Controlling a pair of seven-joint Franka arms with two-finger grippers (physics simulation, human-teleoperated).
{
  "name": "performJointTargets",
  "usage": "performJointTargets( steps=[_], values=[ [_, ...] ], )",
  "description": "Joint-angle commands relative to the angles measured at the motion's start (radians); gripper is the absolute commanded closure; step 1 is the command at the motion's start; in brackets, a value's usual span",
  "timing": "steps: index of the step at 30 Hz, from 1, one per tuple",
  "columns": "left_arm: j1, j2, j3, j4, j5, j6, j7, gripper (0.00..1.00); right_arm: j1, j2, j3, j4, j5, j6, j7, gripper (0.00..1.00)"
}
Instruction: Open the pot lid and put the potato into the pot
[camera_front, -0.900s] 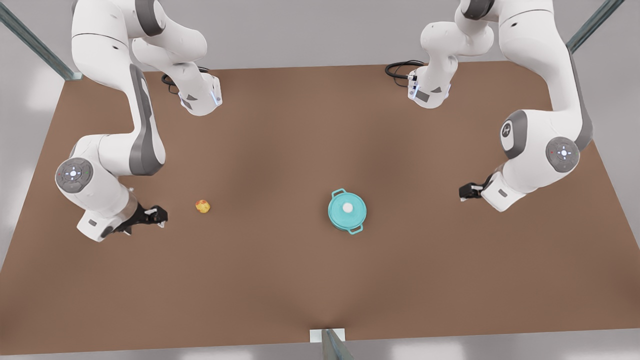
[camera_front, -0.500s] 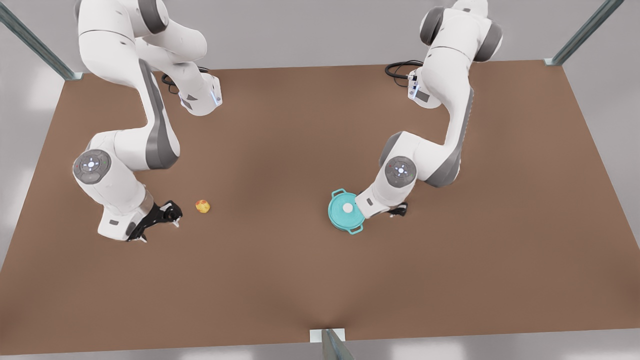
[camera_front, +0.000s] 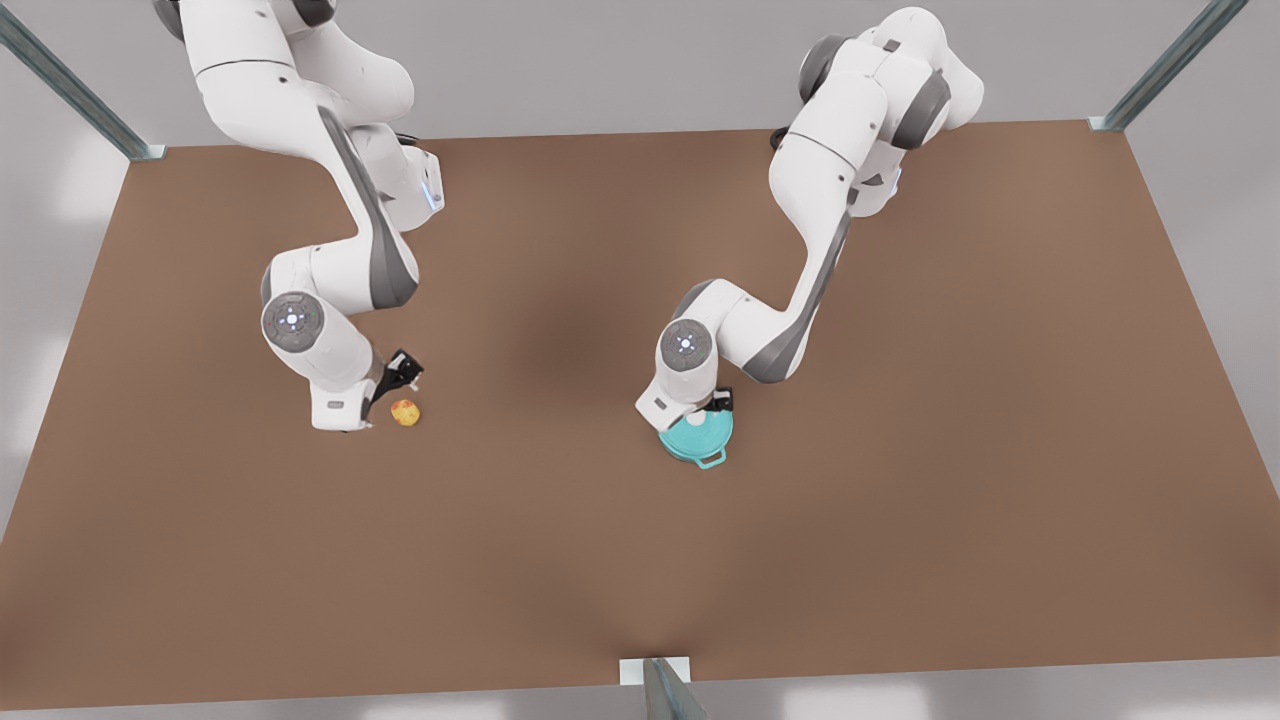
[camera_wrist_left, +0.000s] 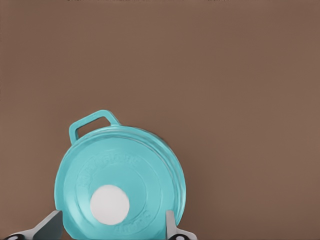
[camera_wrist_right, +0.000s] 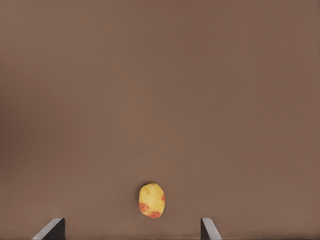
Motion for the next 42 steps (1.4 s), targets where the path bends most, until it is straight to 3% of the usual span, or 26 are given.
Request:
performJointTargets(
  steps=[1,22,32,33,35,37,42],
  values=[
    [0.0,0.001,0.0,-0.002,0.012,0.052,-0.323,0.0,-0.011,0.022,-0.002,-0.002,0.002,0.031,0.258,0.0],
    [0.0,0.022,0.002,-0.044,0.035,0.09,-0.323,0.0,-0.011,0.238,-0.028,-0.039,0.028,0.154,0.272,0.0],
    [0.001,0.031,0.002,-0.044,0.032,0.092,-0.325,0.0,-0.011,0.227,-0.033,-0.148,0.03,0.218,0.243,0.0],
    [0.001,0.031,0.002,-0.044,0.03,0.092,-0.325,0.02,-0.011,0.229,-0.036,-0.149,0.03,0.22,0.243,0.0],
    [0.004,0.031,0.002,-0.042,0.023,0.09,-0.325,0.27,-0.013,0.231,-0.051,-0.149,0.03,0.221,0.229,0.0],
    [0.007,0.031,0.0,-0.042,0.023,0.09,-0.322,0.39,-0.013,0.227,-0.07,-0.149,0.028,0.22,0.194,0.0],
    [0.024,0.024,0.002,-0.041,0.021,0.075,-0.297,0.5,-0.011,0.232,-0.08,-0.149,0.028,0.22,0.185,0.01]
  ],
)
